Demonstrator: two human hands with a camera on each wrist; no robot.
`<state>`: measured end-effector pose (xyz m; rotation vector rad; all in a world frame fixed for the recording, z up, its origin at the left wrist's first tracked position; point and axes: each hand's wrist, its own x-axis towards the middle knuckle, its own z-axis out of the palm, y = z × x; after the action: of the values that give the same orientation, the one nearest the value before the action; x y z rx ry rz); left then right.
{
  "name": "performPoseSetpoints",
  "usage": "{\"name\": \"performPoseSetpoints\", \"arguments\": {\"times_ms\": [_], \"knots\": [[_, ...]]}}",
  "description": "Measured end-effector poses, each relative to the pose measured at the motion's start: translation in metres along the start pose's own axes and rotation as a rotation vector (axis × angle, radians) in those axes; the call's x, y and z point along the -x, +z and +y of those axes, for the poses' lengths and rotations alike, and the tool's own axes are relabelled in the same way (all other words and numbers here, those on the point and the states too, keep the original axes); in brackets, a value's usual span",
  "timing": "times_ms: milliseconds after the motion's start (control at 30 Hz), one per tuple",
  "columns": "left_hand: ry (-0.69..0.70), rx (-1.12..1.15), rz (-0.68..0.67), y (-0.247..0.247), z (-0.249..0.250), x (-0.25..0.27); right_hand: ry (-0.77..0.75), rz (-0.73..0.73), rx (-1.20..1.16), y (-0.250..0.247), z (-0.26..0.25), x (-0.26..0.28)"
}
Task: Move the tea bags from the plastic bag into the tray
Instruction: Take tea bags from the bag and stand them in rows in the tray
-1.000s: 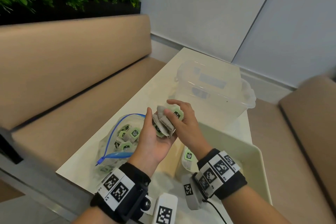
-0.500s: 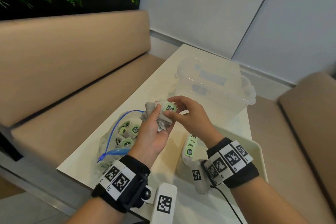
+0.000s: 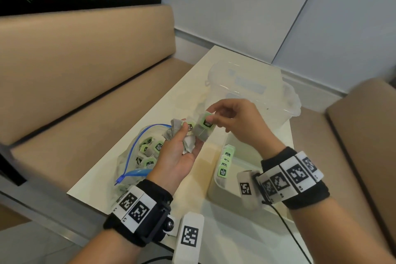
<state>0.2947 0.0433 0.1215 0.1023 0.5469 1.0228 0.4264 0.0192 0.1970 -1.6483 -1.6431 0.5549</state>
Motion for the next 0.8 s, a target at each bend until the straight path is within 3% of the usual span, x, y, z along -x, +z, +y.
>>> {"name": "performPoseSetpoints", "arguments": {"times_ms": [167, 300, 467, 600, 800], "knots": [[-0.031, 0.003, 0.014, -0.009, 0.008, 0.004, 0.024, -0.118, 0.17, -0.038, -0.005, 0.004], [-0.025, -0.029, 0.001, -0.01, 0.011, 0.007, 0.076, -0.235, 0.372, -0.049, 0.021, 0.005], [-0.049, -0.065, -0.018, -0.008, 0.009, 0.013, 0.226, -0.579, 0.548, -0.037, 0.069, 0.012], [-0.034, -0.085, -0.037, -0.011, 0.007, 0.013, 0.284, -0.762, 0.474, -0.018, 0.097, 0.014], [-0.035, -0.075, -0.011, -0.013, 0.007, 0.011, 0.41, -0.877, 0.422, 0.005, 0.131, 0.008]]}}
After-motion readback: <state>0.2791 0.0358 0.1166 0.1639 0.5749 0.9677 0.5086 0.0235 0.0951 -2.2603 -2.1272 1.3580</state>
